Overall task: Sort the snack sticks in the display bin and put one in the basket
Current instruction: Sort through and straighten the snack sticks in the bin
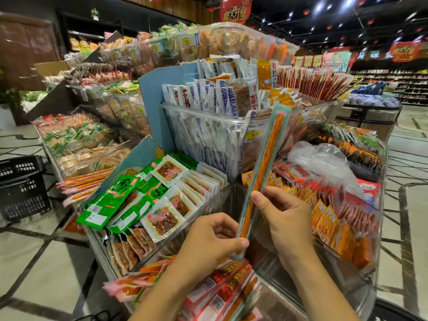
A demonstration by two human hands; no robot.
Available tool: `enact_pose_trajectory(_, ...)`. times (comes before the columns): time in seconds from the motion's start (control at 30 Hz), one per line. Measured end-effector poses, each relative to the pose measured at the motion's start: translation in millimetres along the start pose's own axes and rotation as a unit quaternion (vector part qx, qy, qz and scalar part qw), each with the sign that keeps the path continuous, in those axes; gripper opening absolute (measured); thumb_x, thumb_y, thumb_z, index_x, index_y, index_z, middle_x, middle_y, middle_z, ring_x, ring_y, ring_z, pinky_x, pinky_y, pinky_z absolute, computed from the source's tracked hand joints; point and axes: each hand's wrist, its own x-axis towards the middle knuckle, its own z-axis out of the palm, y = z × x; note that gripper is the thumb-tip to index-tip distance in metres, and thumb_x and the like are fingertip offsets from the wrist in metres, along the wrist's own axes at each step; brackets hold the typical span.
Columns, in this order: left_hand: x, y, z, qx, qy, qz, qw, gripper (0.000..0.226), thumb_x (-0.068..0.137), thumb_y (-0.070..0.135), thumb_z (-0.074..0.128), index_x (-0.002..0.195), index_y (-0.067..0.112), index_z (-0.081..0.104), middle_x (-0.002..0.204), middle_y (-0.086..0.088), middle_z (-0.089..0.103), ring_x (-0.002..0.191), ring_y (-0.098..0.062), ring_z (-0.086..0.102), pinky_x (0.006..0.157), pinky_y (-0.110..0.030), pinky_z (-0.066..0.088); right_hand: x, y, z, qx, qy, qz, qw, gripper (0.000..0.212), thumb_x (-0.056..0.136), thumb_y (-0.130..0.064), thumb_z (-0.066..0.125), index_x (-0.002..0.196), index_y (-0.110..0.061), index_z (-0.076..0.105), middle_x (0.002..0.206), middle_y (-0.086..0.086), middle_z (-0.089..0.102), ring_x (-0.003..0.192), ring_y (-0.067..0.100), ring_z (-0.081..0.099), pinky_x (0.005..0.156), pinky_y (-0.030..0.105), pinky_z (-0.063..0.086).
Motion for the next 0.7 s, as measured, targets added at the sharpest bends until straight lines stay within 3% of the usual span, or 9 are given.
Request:
enact_pose_trajectory(0.1,-0.7,0.9,-0.2,0.025,0.014,0.012,1.000,0.015,0.077,0.010,0.085,0.078,0.016,0.072,0.074,-0.004,0.071,0.069,-0.016,0.067,0.071,-0.042,0.058,-0.4,0.9,0.8,0.008,-0.012,0.006,1.000,0.012,0.084,-0.011,0.077,0.090,-0.021,0.079,0.085,0.000,0.076,0.080,0.012,0.070,0.073,0.023,0.055)
enact_pose_trajectory(0.27,0.3,4.6,-1.5,-0.024,0.061,0.034,0.997,0.011,0.081,0.004,0.081,0.084,0.010,0.072,0.070,-0.001,0.068,0.067,-0.014,0.064,0.064,-0.025,0.052,-3.6,1.8,6.1,0.032,-0.087,0.039,0.995,0.028,0.081,-0.003,0.078,0.088,-0.029,0.079,0.084,0.003,0.077,0.079,0.016,0.071,0.074,0.035,0.056)
enact_pose_trajectory(0.4,-0.6,5.4,-0.7,-0.047,0.061,0.023,0.997,0.010,0.082,0.007,0.081,0.086,0.010,0.073,0.074,-0.003,0.071,0.071,-0.014,0.067,0.069,-0.023,0.055,-4.2,0.9,4.1,0.004,-0.069,0.014,0.998,0.028,0.083,-0.006,0.078,0.078,-0.033,0.077,0.074,-0.004,0.073,0.070,0.009,0.066,0.066,0.028,0.052)
enact_pose_trajectory(0.53,-1.0,5.7,-1.5,-0.080,0.055,-0.002,0.995,0.014,0.081,0.004,0.081,0.082,0.015,0.071,0.071,-0.001,0.069,0.070,-0.015,0.067,0.066,-0.028,0.057,-4.0,1.6,3.6,0.010,-0.043,0.005,0.999,0.014,0.081,-0.013,0.078,0.083,-0.028,0.078,0.081,0.000,0.076,0.076,0.015,0.070,0.071,0.035,0.057)
enact_pose_trajectory(0.7,-1.1,8.6,-2.0,-0.104,0.104,0.014,0.989,0.023,0.081,0.000,0.079,0.074,0.022,0.075,0.071,-0.001,0.069,0.069,-0.016,0.066,0.063,-0.031,0.058,-3.8,1.1,3.1,-0.001,-0.016,-0.009,1.000,0.011,0.084,-0.008,0.076,0.081,-0.019,0.075,0.071,0.003,0.072,0.067,0.012,0.068,0.064,0.022,0.054)
